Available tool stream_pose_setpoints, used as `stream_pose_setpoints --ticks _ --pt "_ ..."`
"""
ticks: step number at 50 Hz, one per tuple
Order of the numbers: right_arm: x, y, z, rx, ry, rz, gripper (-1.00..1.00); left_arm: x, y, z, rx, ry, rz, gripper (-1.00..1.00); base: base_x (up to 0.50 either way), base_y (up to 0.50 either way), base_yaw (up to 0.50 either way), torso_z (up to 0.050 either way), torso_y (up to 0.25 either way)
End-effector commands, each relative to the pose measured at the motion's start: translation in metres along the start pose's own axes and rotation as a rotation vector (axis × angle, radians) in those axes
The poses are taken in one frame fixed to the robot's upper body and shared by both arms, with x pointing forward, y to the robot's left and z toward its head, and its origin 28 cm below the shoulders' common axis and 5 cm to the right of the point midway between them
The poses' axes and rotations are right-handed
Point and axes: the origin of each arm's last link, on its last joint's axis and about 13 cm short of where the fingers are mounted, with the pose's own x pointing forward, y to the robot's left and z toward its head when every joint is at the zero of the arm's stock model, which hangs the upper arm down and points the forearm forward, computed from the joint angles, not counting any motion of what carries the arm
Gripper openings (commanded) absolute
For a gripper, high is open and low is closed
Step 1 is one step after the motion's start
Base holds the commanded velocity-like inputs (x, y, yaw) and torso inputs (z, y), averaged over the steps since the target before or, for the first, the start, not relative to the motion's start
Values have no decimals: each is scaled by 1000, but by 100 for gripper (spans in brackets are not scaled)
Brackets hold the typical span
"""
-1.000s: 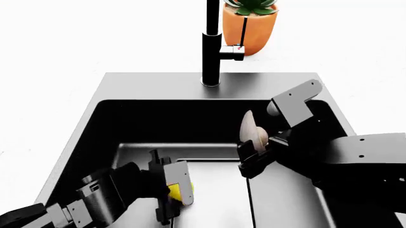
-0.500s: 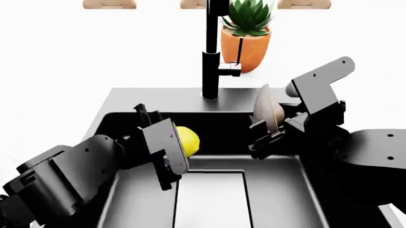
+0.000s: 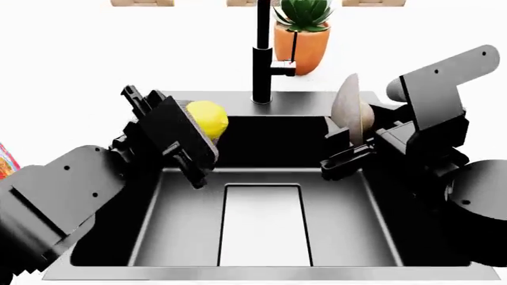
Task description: Pick up the fruits and vegetables and place them in the sink. Turn on the sink faucet to wash them. Then turn the sink off and put them in the tray.
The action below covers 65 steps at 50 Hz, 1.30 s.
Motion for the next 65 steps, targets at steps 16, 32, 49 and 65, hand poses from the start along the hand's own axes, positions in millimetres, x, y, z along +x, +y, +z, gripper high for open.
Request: stream_pose_setpoints --ticks 16,32,49,65 --pt "-26 13 13 -55 -341 -117 -100 -29 -2 23 -257 -286 662 -100 -500 0 0 0 0" --pt "-37 48 -48 -124 -517 -240 -100 -39 -60 -3 -446 -489 808 -100 -500 0 0 0 0" --pt "-61 61 -36 -170 -575 -313 -100 -70 -69 17 -414 -560 805 -100 -24 -324 0 0 0" --pt "-69 61 -34 -124 -606 -322 -100 -78 -70 23 -346 -578 867 -100 167 -500 0 0 0"
